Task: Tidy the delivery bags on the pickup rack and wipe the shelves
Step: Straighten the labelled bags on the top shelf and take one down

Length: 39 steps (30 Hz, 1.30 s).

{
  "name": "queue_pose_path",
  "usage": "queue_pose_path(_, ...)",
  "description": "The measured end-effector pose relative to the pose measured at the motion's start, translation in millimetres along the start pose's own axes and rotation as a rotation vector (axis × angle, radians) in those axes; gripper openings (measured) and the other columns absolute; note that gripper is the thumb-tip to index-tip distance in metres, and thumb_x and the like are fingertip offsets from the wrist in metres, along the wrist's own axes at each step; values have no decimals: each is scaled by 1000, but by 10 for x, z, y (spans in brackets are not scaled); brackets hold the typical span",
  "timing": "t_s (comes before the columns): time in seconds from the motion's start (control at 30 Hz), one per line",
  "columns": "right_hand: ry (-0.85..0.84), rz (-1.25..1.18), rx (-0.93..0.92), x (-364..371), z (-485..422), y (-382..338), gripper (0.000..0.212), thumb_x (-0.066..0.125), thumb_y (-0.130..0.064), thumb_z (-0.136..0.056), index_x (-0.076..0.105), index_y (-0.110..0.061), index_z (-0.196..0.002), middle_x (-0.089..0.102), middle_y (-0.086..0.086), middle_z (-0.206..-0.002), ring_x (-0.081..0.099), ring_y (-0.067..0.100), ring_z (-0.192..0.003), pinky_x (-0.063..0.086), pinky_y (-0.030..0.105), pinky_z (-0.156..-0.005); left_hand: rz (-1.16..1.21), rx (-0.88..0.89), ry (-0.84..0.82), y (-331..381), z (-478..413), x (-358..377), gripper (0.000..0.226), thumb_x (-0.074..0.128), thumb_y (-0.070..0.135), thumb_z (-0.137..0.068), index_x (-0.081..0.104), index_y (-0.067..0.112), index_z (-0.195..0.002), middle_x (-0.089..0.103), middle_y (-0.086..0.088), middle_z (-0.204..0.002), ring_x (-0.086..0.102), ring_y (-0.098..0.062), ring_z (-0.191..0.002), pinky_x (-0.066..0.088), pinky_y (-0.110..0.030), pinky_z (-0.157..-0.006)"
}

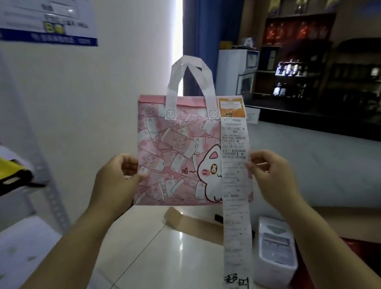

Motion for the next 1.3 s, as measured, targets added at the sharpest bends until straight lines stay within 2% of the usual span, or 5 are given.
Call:
queue_pose_path(0.13, 65, -1, 36, -351, -421, 465, 6, 59, -14, -89, 63, -14, -95, 66, -6, -88, 65, 9, -80, 55, 24, -67, 4, 4, -70, 142, -337, 709, 22, 74, 14, -76, 56, 17, -88, 64, 4, -84, 61, -14, -75, 46, -24, -62)
queue_pose_path(0.43, 123, 53, 38, -513, -1329, 1121, 8, 57, -11, -90, 62, -17, -94, 64, -11, -84, 62, 0, -74, 47, 7, -55, -36, 80, -206, 232, -1256, 1808, 19, 72, 16, -79, 53, 14, -80, 62, -1, -79, 59, -13, -72, 40, -19, -57)
queue_pose_path(0.63, 194, 101, 48, -399, -2198, 1486, 11, 58, -14, -91, 61, -24, -89, 66, -10, -84, 64, 5, -77, 52, 21, -65, -9, 147, -248, 227, -2261, 2384, 18, 71, 15, -79, 53, 15, -78, 64, -3, -81, 60, -15, -76, 42, -22, -59)
queue_pose_path(0.93, 353, 184, 10, -315, -3599, 1774, 12, 54, -11, -93, 56, -22, -88, 61, -12, -83, 61, 1, -74, 50, 13, -56, 24, 322, -309, 542, -3860, 3288, 23, 65, 16, -84, 45, 21, -75, 56, 10, -81, 54, -6, -72, 38, -13, -53)
queue_pose_path(1.3, 401, 227, 64, -498, -5057, 2550, 2, 50, -18, -95, 52, -18, -94, 60, -6, -88, 59, 5, -78, 44, 15, -55, 52, 437, -310, 690, -5264, 4685, 21, 66, 19, -84, 45, 23, -80, 59, 2, -91, 59, -14, -82, 50, -23, -67)
Point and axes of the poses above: each hand's wrist, its own z-axis away from the middle knuckle, its own x-axis out of the palm, y = z × x, the point moved 8 cm from there along -z, towards the middle knuckle
